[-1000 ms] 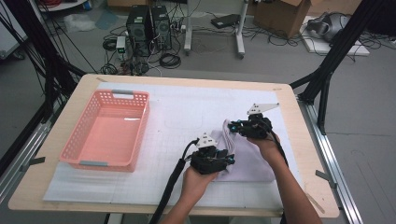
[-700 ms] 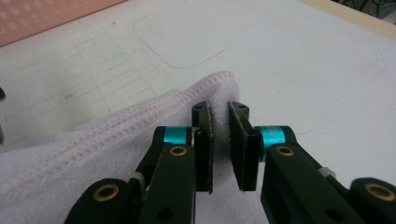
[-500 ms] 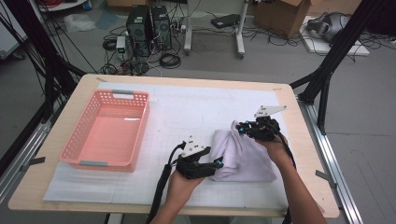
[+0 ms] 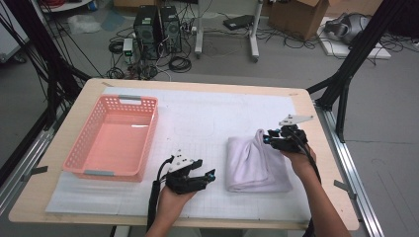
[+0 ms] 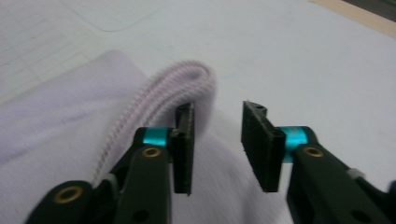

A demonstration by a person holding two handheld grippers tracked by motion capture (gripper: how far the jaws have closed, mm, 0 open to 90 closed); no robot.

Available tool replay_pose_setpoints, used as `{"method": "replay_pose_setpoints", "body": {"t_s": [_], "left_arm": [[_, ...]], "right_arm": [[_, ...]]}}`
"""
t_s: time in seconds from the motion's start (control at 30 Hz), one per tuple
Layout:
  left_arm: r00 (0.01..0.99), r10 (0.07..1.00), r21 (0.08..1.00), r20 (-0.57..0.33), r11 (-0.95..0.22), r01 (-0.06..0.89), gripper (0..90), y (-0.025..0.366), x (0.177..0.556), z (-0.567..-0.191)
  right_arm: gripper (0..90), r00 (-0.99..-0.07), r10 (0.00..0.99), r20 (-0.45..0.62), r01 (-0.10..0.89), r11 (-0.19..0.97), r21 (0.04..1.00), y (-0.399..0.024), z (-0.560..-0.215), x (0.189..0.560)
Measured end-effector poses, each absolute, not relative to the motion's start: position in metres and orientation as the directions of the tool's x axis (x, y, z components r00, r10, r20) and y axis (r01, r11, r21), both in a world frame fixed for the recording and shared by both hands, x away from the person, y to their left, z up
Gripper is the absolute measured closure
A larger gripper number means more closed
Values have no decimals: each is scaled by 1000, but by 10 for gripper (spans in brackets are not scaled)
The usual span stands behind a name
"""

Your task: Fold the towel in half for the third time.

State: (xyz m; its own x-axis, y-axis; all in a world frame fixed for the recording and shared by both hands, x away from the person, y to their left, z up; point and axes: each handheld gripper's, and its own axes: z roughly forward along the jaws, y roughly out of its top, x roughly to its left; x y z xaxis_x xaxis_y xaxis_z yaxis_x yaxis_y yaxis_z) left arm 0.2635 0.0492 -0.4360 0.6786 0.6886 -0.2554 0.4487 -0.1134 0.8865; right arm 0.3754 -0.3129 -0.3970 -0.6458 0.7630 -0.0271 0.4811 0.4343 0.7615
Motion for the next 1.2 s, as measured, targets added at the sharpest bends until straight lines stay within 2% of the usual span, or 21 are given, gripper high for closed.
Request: {"method": "replay_pose_setpoints", "body": {"t_s": [0.23, 0.47, 0.7, 0.9, 0.93, 0.97, 1.0, 1.03, 1.07, 1.2], "left_arm": [[681, 694, 893, -234, -124, 433, 390, 62, 263, -435], [684, 694, 900, -225, -122, 419, 387, 65, 261, -435], [684, 696, 903, -216, -124, 412, 384, 65, 260, -435], [678, 700, 903, -222, -114, 414, 384, 67, 259, -436], [679, 700, 903, -221, -116, 413, 385, 67, 259, -435], [678, 700, 903, -223, -115, 415, 385, 67, 259, -436], [678, 700, 903, -223, -115, 415, 385, 67, 259, -436], [678, 701, 903, -223, -114, 415, 385, 67, 258, -436], [677, 702, 902, -222, -117, 416, 385, 67, 258, -436], [676, 702, 899, -226, -117, 422, 386, 67, 259, -437]], "right_arm": [[498, -569, 822, 30, 509, 324, 797, -343, -395, 329], [422, -591, 803, 76, 525, 312, 792, -341, -421, 278], [411, -601, 790, 122, 518, 269, 812, -333, -420, 271], [402, -619, 768, 165, 559, 283, 779, -317, -429, 278], [434, -617, 769, 165, 577, 301, 759, -315, -432, 281], [510, -623, 767, 155, 580, 320, 749, -314, -435, 283], [510, -623, 767, 155, 580, 320, 749, -314, -435, 283], [731, -634, 750, 189, 600, 322, 732, -315, -437, 283], [790, -641, 747, 174, 584, 329, 742, -316, -434, 281], [817, -627, 765, 147, 558, 309, 771, -323, -423, 271]]}}
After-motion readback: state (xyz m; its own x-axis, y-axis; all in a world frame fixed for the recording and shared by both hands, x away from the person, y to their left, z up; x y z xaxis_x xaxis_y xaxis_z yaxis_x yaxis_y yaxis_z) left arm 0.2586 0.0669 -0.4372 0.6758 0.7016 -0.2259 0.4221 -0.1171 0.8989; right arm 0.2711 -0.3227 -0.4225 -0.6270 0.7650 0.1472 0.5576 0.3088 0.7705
